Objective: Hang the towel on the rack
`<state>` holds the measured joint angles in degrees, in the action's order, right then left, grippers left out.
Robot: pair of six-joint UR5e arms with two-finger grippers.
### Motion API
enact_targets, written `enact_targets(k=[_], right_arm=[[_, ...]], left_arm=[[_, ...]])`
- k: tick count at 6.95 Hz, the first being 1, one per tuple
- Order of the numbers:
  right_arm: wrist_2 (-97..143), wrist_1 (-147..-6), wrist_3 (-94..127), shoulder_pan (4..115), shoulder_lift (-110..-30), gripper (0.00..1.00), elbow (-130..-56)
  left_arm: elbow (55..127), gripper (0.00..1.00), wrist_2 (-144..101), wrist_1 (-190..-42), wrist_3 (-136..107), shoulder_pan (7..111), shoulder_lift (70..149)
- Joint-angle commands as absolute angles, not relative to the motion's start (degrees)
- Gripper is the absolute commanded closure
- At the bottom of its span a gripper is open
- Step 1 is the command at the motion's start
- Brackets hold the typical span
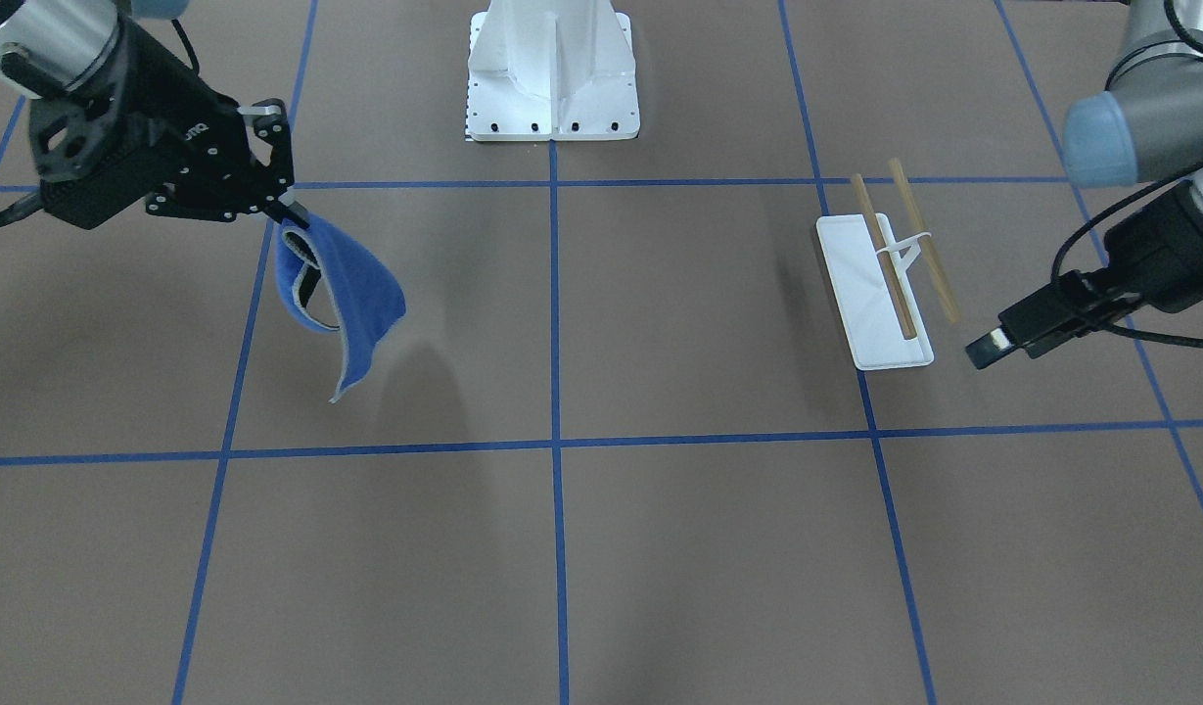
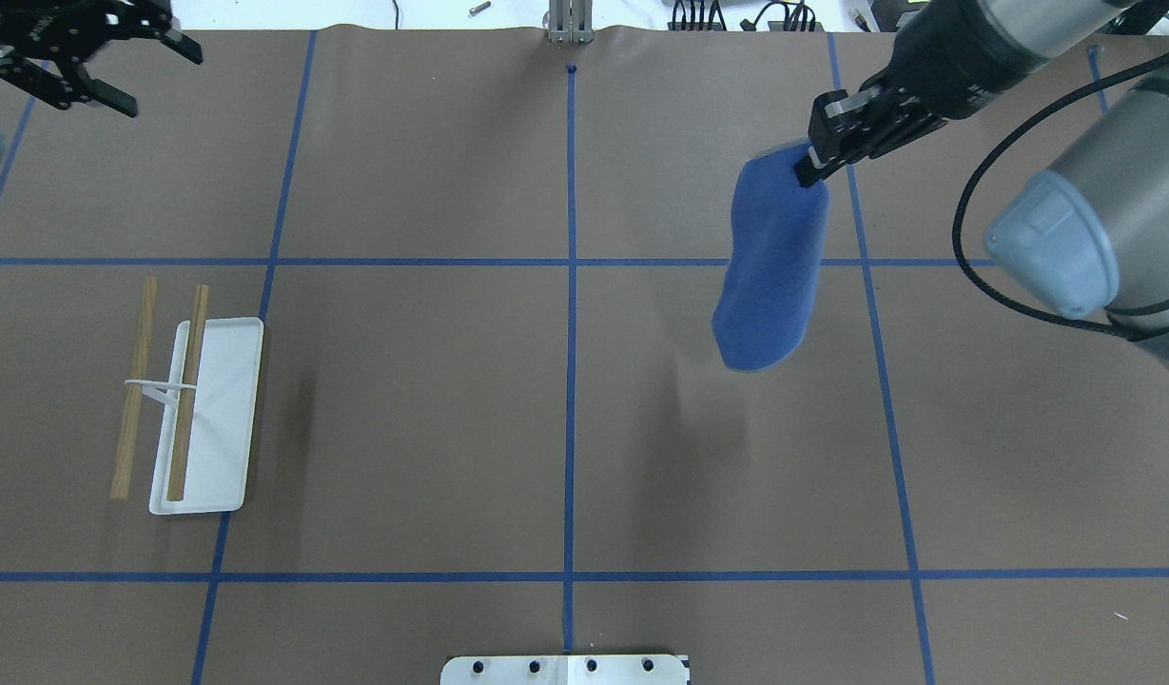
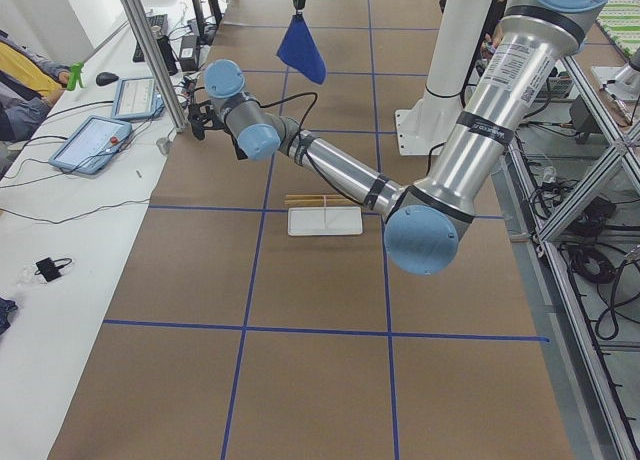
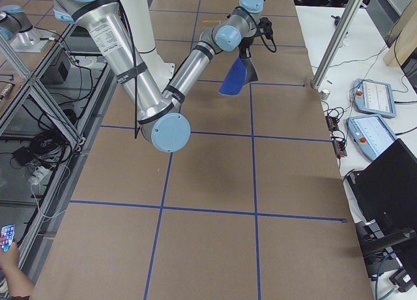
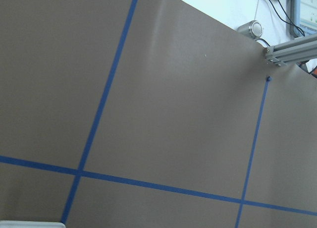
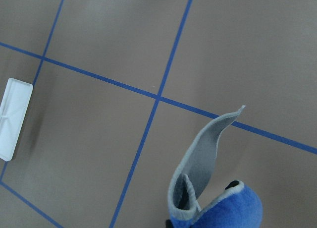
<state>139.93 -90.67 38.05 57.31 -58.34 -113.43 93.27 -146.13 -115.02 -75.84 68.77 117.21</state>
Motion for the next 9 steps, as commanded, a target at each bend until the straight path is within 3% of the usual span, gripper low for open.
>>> enact_targets(k=[1, 5, 9], right_arm=[[135.02, -83.25, 38.14, 52.49, -57.57, 1.00, -113.20], [124.73, -77.02, 39.02, 44.75, -52.83, 1.00, -110.23], [118.92, -76.82, 38.32, 40.35, -48.70, 1.00, -108.98]], left_arm=[[94.39, 0.02, -145.38, -117.05, -88.72, 62.95, 120.75], [94.75, 0.02, -140.71, -123.22, -118.78, 53.46, 126.54], [95.01, 0.02, -138.69, -123.22, -119.62, 50.63, 128.58]])
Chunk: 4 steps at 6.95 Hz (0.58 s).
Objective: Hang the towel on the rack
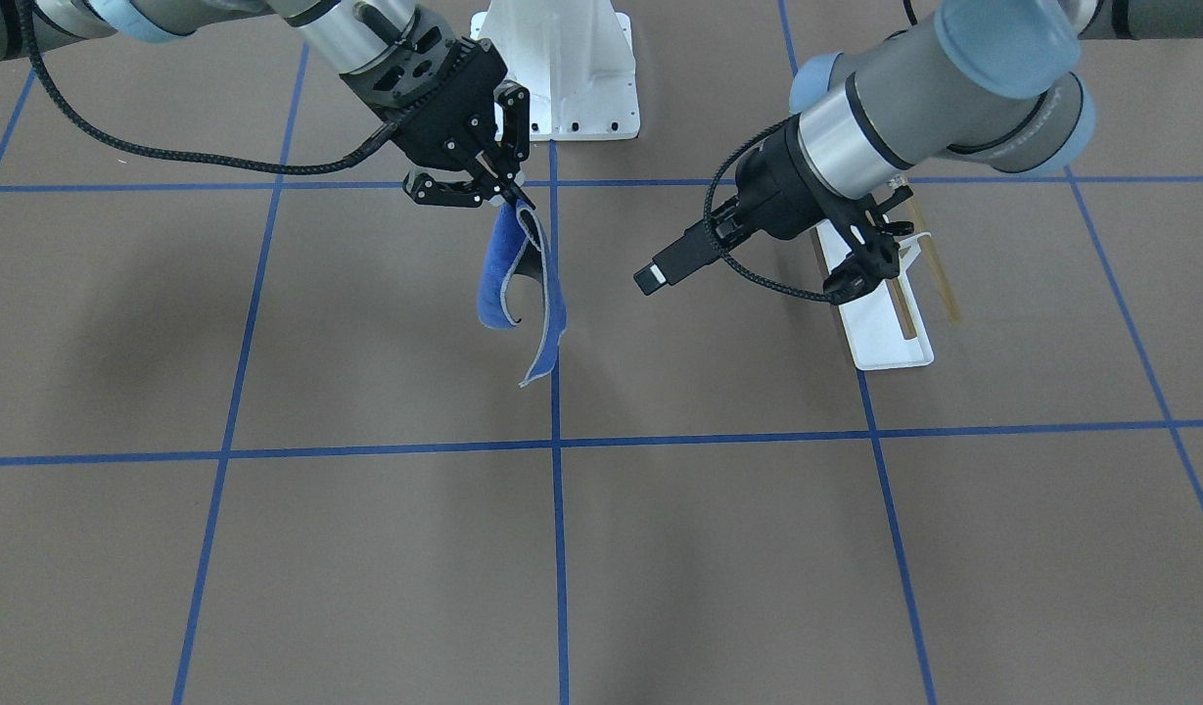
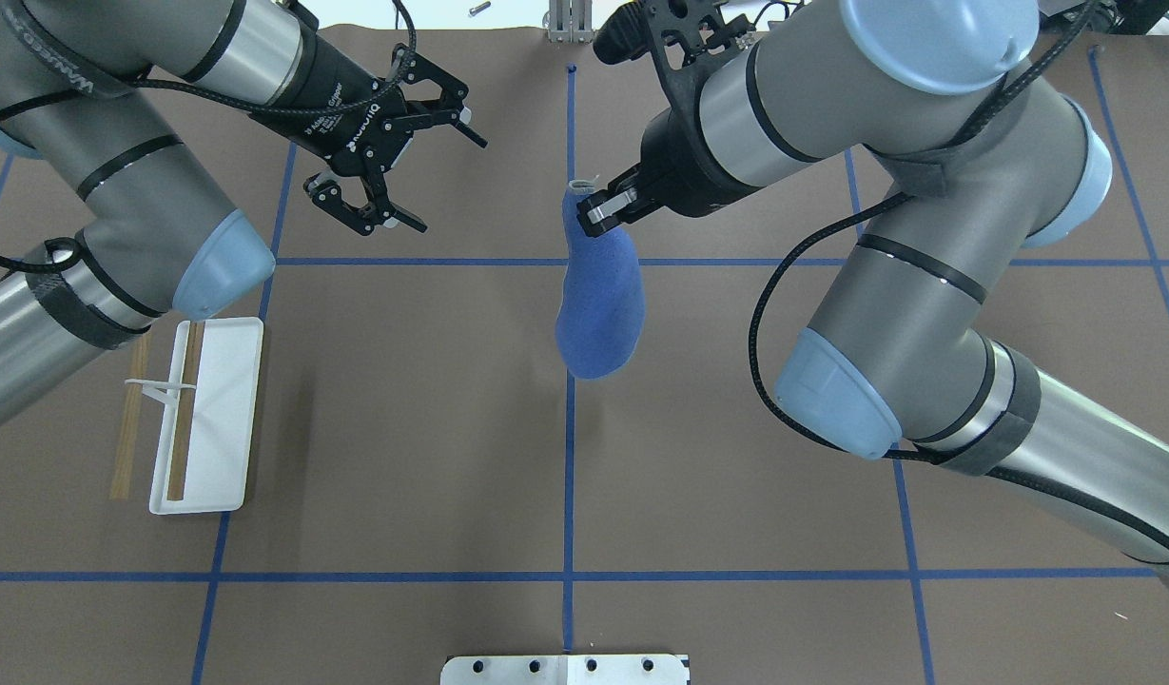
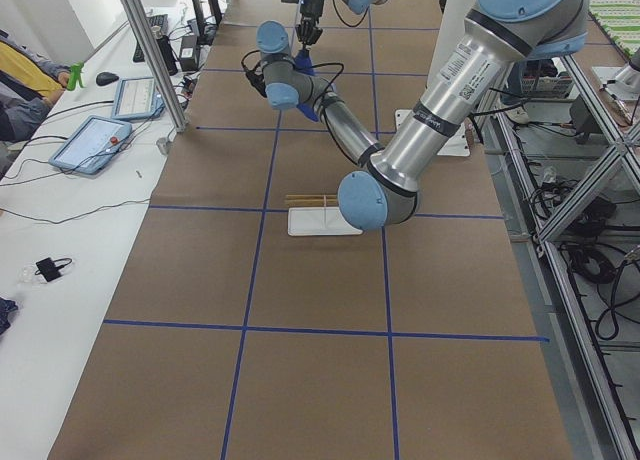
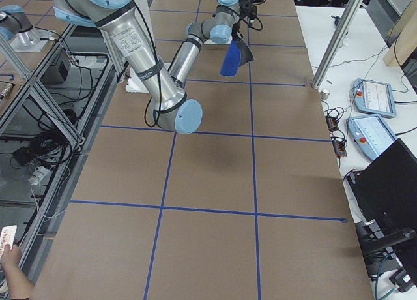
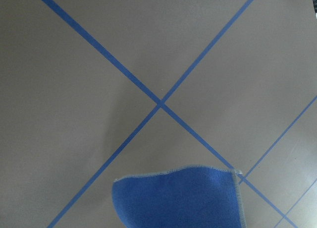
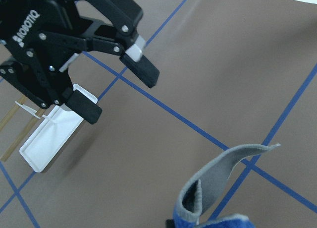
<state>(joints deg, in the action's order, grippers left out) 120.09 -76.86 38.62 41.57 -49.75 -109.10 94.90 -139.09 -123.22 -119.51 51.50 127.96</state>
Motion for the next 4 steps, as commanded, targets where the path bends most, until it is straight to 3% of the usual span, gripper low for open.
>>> enact_targets(k=[1, 4], right_arm=[[117.70, -74.21, 37.97, 38.60, -48.69, 1.00, -108.64], [113.73, -72.86, 33.43, 35.95, -48.78, 1.00, -108.72]], left_arm=[[94.92, 0.02, -138.69, -123.14, -119.62, 50.02, 128.93], [94.92, 0.02, -137.20, -122.96, -119.53, 48.08, 129.55]])
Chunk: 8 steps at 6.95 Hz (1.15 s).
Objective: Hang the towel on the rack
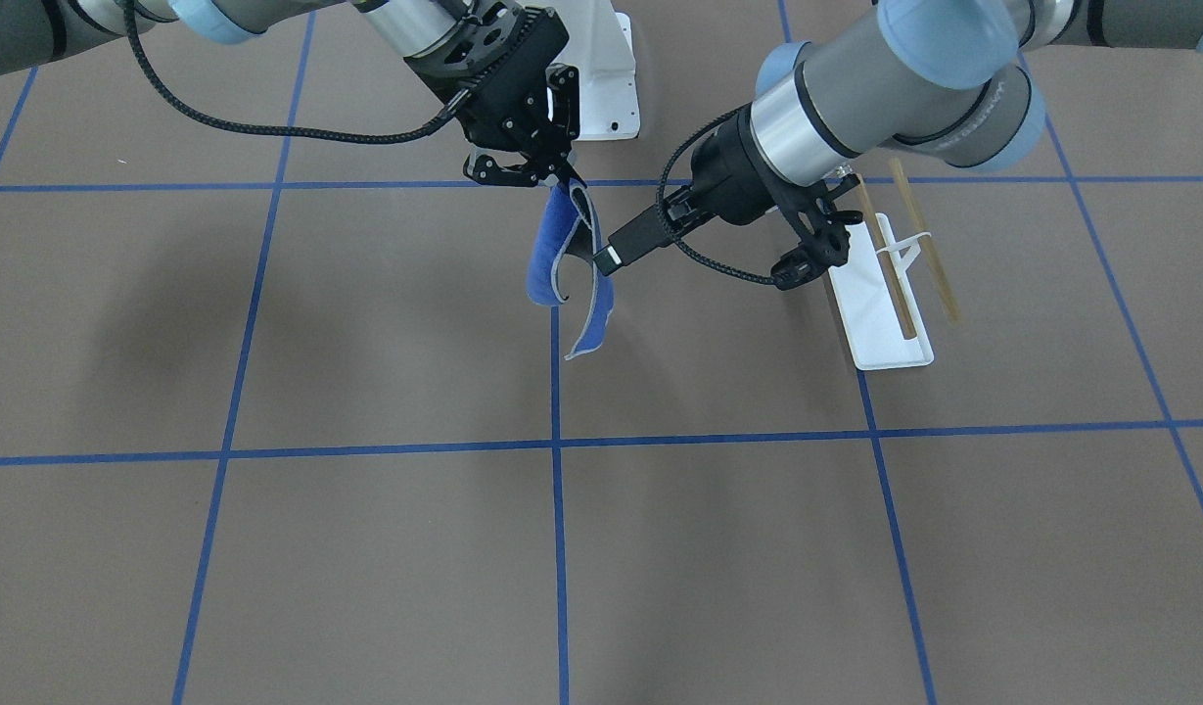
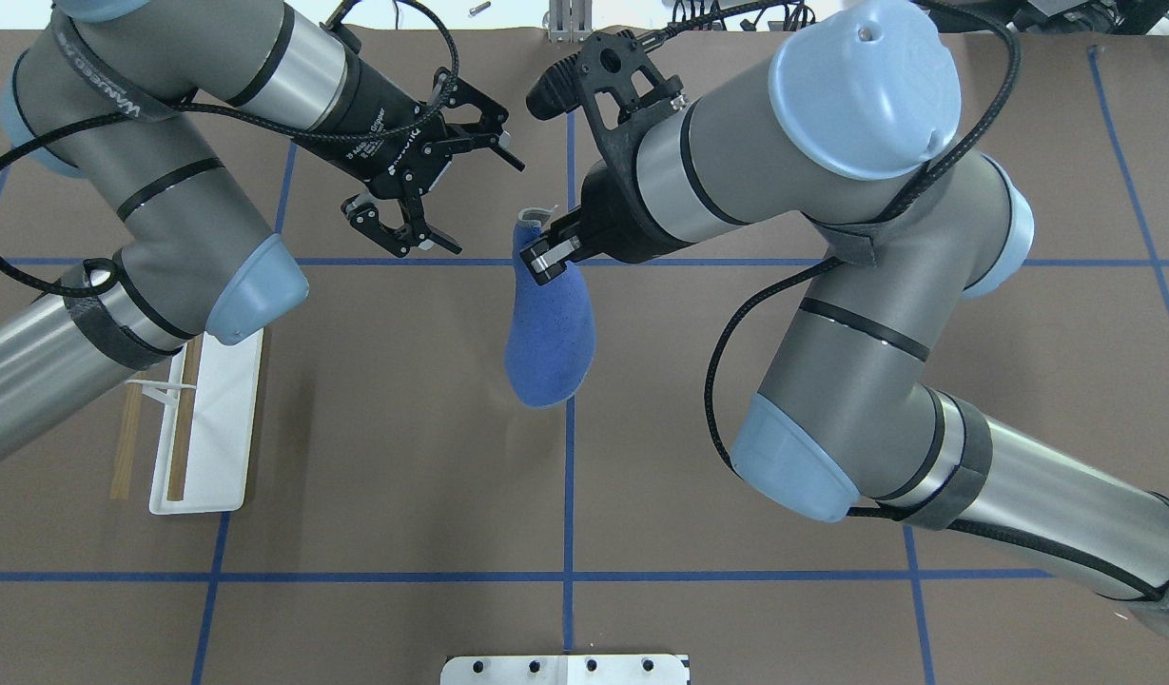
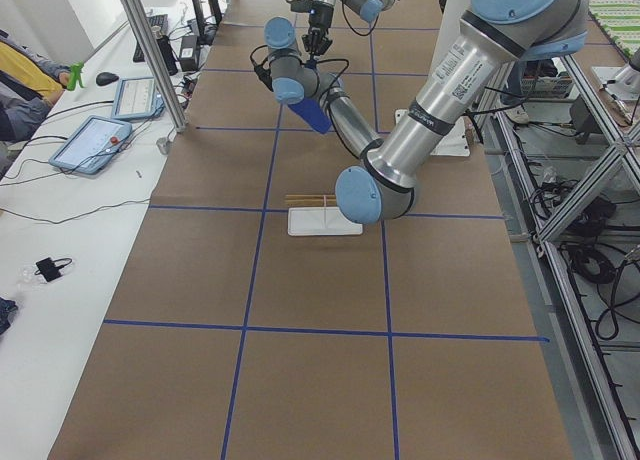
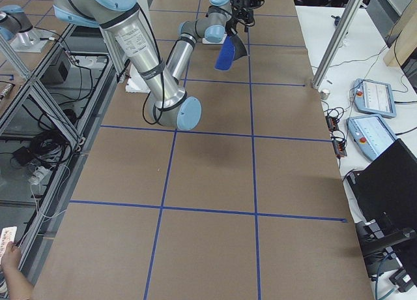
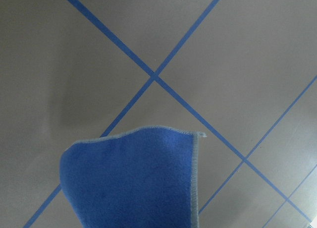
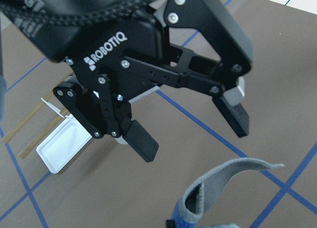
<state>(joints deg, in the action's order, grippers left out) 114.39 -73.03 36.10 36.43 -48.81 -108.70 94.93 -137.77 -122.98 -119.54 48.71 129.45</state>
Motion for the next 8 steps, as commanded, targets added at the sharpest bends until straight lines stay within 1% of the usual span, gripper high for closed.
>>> enact_targets(k=[1, 4, 6, 7, 8], right_arm=[[113.73, -72.86, 31.57, 35.95, -48.87, 1.00, -108.72], [109.28, -73.48, 26.72, 35.86, -49.22, 1.00, -109.60], [108.98, -73.56, 25.06, 35.95, -51.15, 1.00, -112.49], [108.90, -74.09, 25.05, 35.86, -50.80, 1.00, -112.50], [108.90, -74.09, 24.87, 35.69, -50.71, 1.00, -112.50]], left_arm=[[94.92, 0.02, -136.59, -122.96, -119.53, 47.64, 129.46], [95.10, 0.02, -136.49, -123.05, -119.36, 47.64, 129.38], [95.10, 0.07, -133.44, -123.13, -119.36, 46.07, 129.46], [95.27, 0.07, -132.72, -123.13, -119.36, 45.36, 129.81], [95.27, 0.10, -132.71, -123.22, -119.18, 45.35, 129.99]])
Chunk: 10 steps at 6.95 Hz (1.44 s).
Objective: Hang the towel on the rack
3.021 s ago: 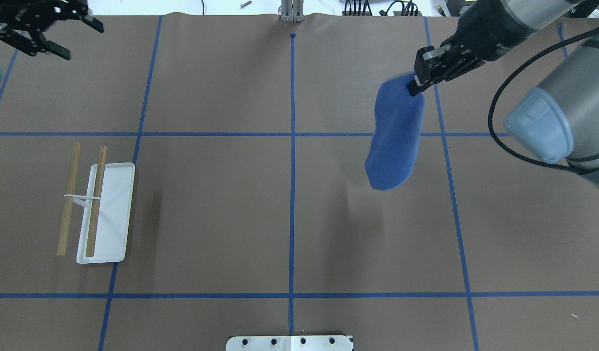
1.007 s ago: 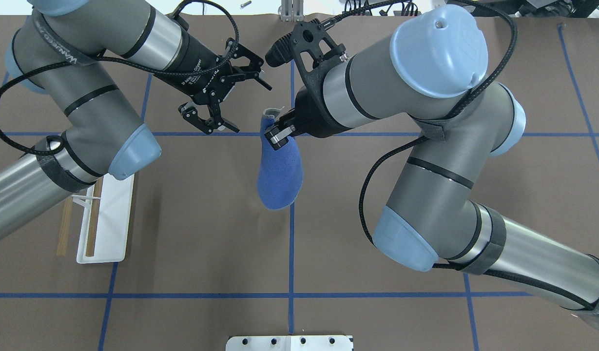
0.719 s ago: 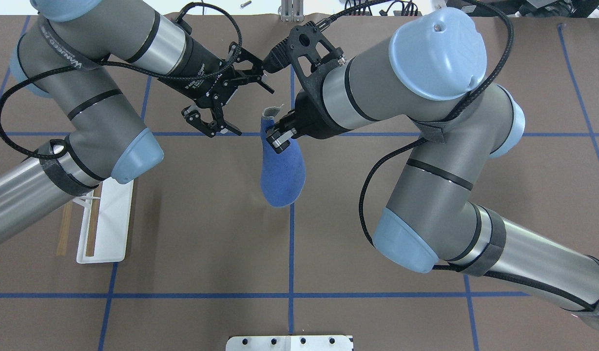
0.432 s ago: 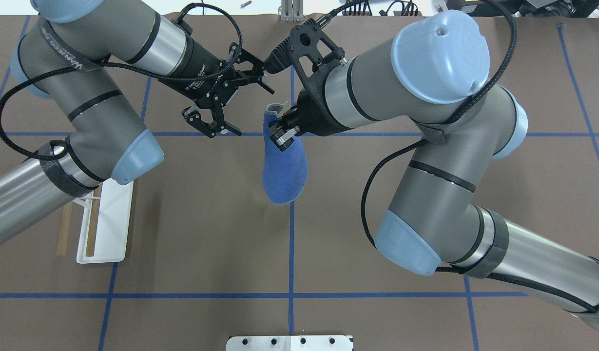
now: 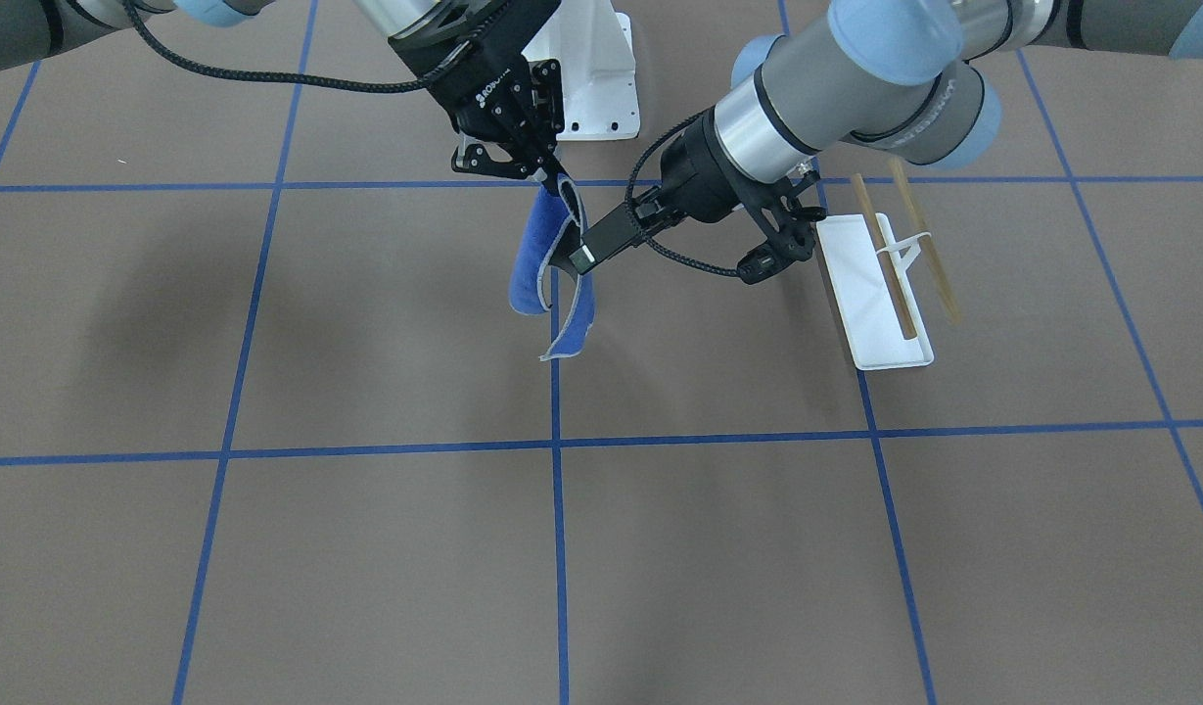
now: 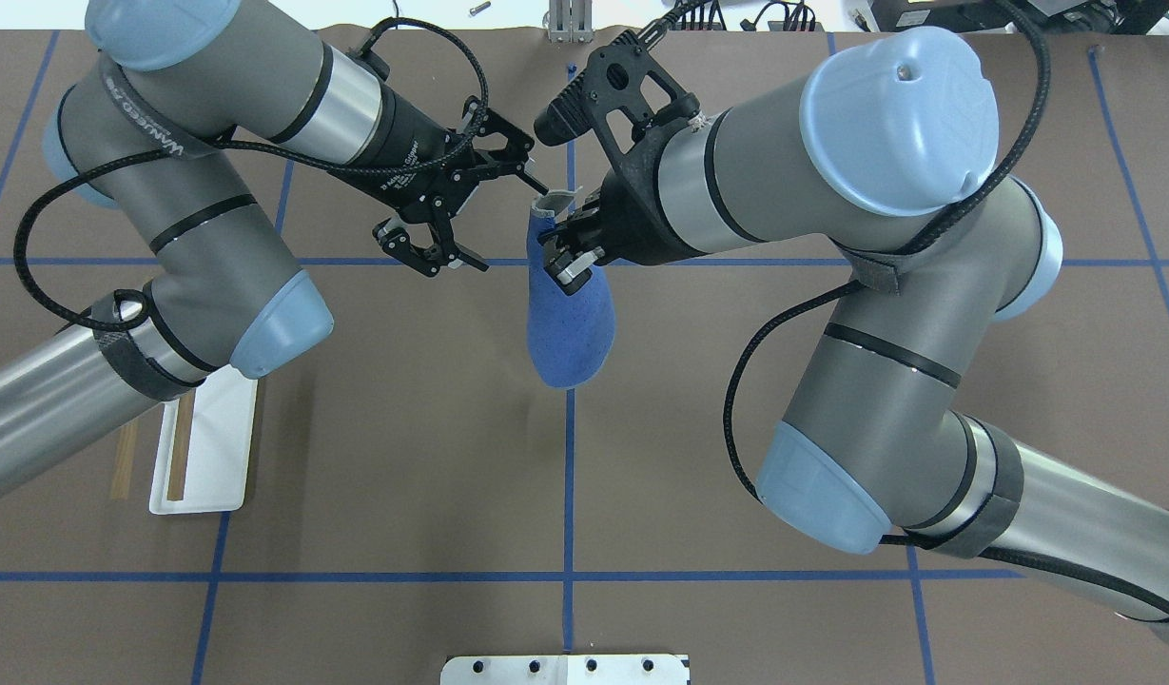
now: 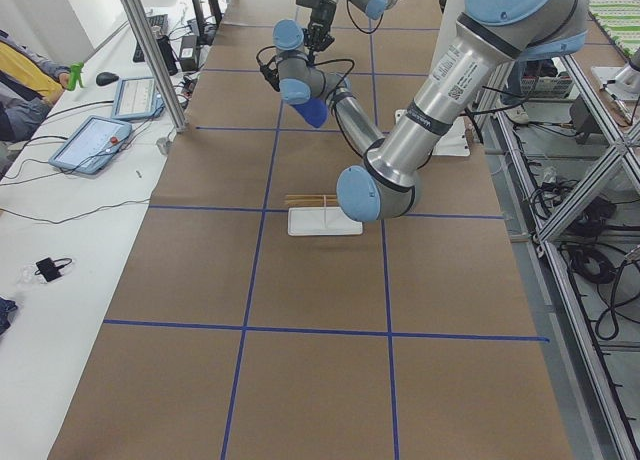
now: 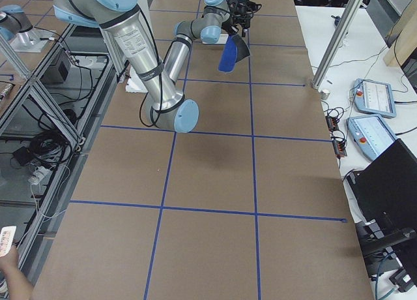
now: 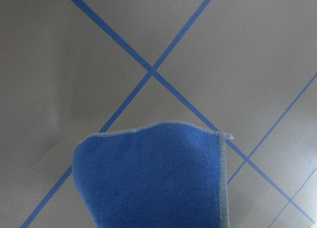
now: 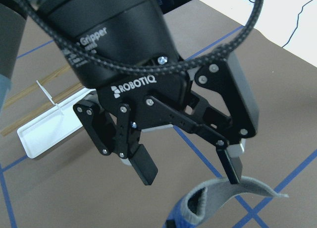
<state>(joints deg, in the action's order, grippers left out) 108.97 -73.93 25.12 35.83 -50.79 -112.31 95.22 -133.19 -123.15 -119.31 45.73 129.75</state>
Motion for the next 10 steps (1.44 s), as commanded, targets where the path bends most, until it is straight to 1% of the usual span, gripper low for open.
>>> enact_targets(k=[1, 2, 3, 4, 5, 6, 10], right_arm=[[108.29, -74.35, 24.87, 35.16, -50.97, 1.00, -112.50], [107.85, -74.44, 24.87, 34.98, -50.80, 1.00, -112.76], [107.84, -75.31, 24.87, 34.63, -51.06, 1.00, -113.89], [107.84, -76.02, 24.87, 34.54, -50.54, 1.00, -114.17], [107.84, -76.03, 24.87, 34.45, -50.71, 1.00, -114.17], [107.84, -76.03, 24.87, 34.45, -50.97, 1.00, -114.43], [107.23, -76.03, 24.87, 35.85, -51.41, 1.00, -114.87]], left_arm=[[95.19, 0.12, -132.71, -123.92, -118.92, 45.35, 129.99], [95.10, 0.13, -132.71, -125.06, -118.92, 45.35, 129.90], [95.10, 0.32, -132.71, -125.07, -118.92, 45.35, 129.82], [95.10, 0.58, -132.71, -125.07, -118.92, 45.35, 129.81], [95.27, 0.97, -132.71, -125.24, -118.92, 45.35, 129.90], [95.27, 1.00, -132.11, -127.07, -118.92, 45.44, 129.73], [95.62, 1.00, -131.84, -128.41, -117.17, 46.92, 128.77]])
